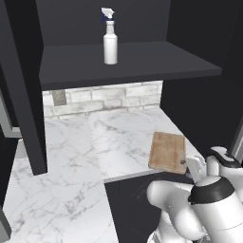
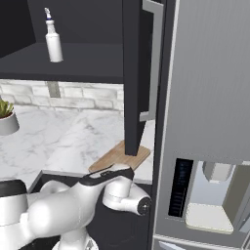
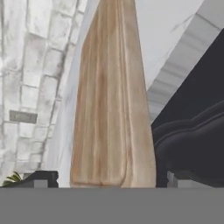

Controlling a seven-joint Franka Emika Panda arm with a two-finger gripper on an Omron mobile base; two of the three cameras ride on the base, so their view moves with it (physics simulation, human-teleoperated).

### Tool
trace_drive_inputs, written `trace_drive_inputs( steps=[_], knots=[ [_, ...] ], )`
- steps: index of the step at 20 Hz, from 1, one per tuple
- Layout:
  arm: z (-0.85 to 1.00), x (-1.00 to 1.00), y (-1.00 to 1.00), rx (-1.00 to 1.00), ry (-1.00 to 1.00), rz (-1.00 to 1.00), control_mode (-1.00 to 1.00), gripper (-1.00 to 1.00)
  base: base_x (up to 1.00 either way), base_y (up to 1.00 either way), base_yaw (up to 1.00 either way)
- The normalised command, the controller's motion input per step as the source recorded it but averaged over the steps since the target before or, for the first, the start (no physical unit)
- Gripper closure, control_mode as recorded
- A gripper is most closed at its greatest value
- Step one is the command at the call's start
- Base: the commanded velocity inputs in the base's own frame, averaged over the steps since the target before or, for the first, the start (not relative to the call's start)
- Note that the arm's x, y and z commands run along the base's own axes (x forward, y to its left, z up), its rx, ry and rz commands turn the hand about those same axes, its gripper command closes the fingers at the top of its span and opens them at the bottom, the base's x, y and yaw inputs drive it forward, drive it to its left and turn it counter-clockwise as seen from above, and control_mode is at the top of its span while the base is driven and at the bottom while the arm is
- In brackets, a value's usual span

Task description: Move the cutting board and knife to the sink. Then move spray from the cabinet to the counter.

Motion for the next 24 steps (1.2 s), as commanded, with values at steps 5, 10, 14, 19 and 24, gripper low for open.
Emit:
trace_drive_inputs(
  steps=[5, 10, 14, 19, 24],
  knots=[
    [-0.21, 0.14, 0.11, -0.08, 0.00, 0.00, -1.00, -1.00, 0.00, 0.00, 0.00],
    [-0.30, 0.05, 0.10, -0.09, 0.00, 0.00, -1.00, -1.00, 0.00, 0.00, 0.00],
    [-0.29, 0.01, 0.09, -0.08, 0.00, 0.00, -1.00, -1.00, 0.00, 0.00, 0.00],
    [-0.02, 0.03, 0.09, -0.01, 0.00, 0.00, -1.00, 1.00, 0.00, 0.00, 0.00],
    [0.00, 0.00, 0.00, 0.00, 0.00, 0.00, -1.00, 1.00, 0.00, 0.00, 0.00]
  ],
)
